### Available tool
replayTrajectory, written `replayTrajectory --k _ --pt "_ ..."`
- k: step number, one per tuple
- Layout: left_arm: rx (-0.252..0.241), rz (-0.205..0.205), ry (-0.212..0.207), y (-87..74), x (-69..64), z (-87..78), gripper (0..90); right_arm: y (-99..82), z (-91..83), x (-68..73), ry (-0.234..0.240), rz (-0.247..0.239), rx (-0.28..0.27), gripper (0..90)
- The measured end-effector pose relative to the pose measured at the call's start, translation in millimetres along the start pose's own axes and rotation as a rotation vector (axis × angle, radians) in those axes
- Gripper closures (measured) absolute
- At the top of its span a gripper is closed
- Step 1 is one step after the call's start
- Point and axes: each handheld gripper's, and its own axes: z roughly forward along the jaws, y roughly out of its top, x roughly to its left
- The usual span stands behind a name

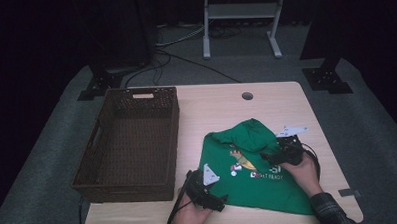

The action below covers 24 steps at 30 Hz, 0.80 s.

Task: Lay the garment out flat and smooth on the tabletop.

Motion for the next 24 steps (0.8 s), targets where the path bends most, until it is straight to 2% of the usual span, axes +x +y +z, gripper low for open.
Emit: replayTrajectory --k 3,8,13,20,24 --pt "-0.001 -0.001 -0.001 0.0 0.2 0.0 0.0 -2.1 5.6 1.0 -0.001 -0.016 0.026 0.0" --pt "-0.005 -0.008 -0.005 -0.1 0.6 -0.2 0.0 -2.9 6.6 0.8 0.011 -0.009 0.026 0.0" --pt "-0.004 -0.028 -0.025 1.0 4.1 -1.8 0.0 -3.3 6.6 0.6 0.013 -0.011 0.025 0.0" --pt "-0.019 -0.035 -0.023 4.1 6.0 -6.0 0.0 -7.0 2.8 2.1 0.029 -0.024 0.025 0.0" --pt "-0.034 -0.041 -0.019 7.0 7.5 -9.9 0.0 -13.0 -3.4 4.1 0.055 -0.052 0.025 0.0"
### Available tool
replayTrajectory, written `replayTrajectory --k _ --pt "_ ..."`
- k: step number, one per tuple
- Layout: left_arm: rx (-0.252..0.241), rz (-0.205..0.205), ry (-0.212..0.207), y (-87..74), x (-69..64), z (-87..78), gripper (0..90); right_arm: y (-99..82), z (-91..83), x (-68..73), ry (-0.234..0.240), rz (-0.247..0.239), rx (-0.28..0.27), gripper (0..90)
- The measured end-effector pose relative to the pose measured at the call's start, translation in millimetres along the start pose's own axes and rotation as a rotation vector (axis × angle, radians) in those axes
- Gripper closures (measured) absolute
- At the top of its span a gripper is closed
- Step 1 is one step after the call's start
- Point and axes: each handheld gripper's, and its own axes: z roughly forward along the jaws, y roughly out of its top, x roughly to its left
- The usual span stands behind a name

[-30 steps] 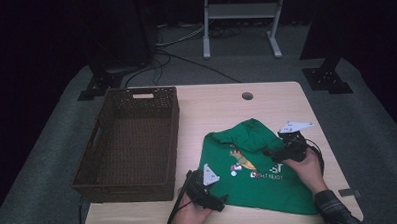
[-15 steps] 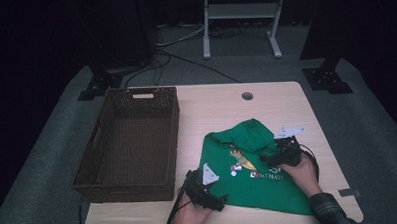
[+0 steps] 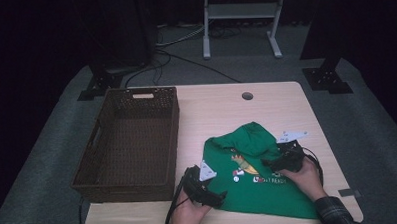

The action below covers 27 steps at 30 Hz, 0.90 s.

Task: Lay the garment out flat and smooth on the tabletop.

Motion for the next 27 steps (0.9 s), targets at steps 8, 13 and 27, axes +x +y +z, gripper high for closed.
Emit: replayTrajectory --k 8,13,27 --pt "-0.012 0.003 -0.003 5.2 -0.5 -2.5 0.0 -11.5 -11.5 6.4 0.031 -0.027 0.001 0.0" --pt "-0.018 0.012 -0.007 10.9 -4.1 -2.3 0.0 -20.7 -20.7 12.2 0.047 -0.047 0.002 0.0" --pt "-0.024 0.031 -0.021 27.9 -8.9 1.2 0.0 -36.9 -36.6 25.8 0.078 -0.074 0.002 0.0"
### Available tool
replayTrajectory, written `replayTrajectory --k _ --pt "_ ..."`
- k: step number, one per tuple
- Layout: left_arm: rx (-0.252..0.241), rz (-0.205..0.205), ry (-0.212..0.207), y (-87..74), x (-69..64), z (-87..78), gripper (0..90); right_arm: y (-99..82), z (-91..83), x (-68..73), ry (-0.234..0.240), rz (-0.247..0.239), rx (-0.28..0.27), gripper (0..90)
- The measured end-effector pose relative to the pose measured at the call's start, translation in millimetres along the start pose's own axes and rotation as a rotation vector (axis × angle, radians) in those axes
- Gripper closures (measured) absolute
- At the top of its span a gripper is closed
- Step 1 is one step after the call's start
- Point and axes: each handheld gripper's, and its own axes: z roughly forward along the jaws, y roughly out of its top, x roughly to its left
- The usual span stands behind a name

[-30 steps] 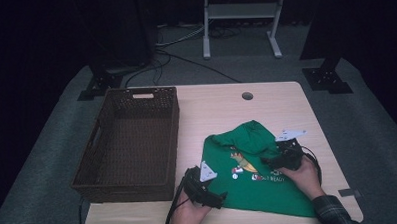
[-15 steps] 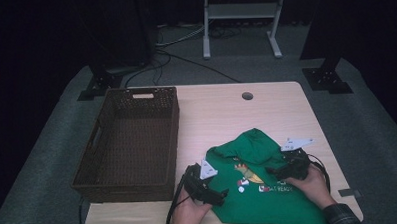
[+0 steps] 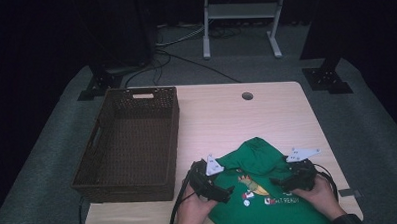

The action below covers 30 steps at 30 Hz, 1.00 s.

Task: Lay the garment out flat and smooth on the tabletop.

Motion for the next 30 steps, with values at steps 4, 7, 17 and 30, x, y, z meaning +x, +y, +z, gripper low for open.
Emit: replayTrajectory --k 4,7,17,30 --pt "0.01 0.014 -0.014 5.5 -1.7 4.9 0.0 -0.8 -0.7 1.1 0.001 -0.001 -0.001 0.0" --pt "0.013 0.034 -0.013 10.9 -3.2 8.5 0.0 -0.8 -0.8 1.0 0.001 -0.001 0.0 0.0" --pt "0.003 0.062 -0.02 26.2 -6.8 17.4 0.0 -0.7 -0.8 0.8 0.001 -0.003 0.0 0.0" --pt "0.002 0.069 -0.031 39.4 -4.6 27.5 0.0 -0.7 -0.8 0.8 0.0 -0.004 0.0 0.0"
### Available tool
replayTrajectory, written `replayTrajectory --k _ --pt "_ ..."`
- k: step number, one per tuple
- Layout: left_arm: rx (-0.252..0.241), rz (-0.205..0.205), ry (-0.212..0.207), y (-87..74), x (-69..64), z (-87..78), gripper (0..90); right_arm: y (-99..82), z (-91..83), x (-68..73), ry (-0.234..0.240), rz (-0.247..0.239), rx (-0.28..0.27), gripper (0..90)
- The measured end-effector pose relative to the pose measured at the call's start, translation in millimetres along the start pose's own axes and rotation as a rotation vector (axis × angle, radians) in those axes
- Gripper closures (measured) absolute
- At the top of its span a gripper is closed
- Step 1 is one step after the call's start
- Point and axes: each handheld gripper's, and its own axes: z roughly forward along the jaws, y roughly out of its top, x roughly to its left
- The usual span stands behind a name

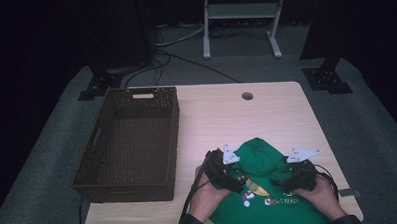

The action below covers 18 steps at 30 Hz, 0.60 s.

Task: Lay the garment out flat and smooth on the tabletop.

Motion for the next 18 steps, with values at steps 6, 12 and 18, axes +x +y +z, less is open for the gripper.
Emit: replayTrajectory --k 6,12,18 --pt "0.001 0.007 -0.029 8.0 1.8 3.7 0.0 0.0 0.0 0.0 0.0 0.0 0.001 0.0" --pt "-0.009 0.015 -0.037 14.8 4.2 6.1 0.0 0.0 0.0 0.0 0.0 0.0 0.001 0.0" --pt "-0.019 0.021 -0.043 21.6 6.0 7.1 0.0 0.0 0.0 0.0 0.0 0.001 0.001 0.0"
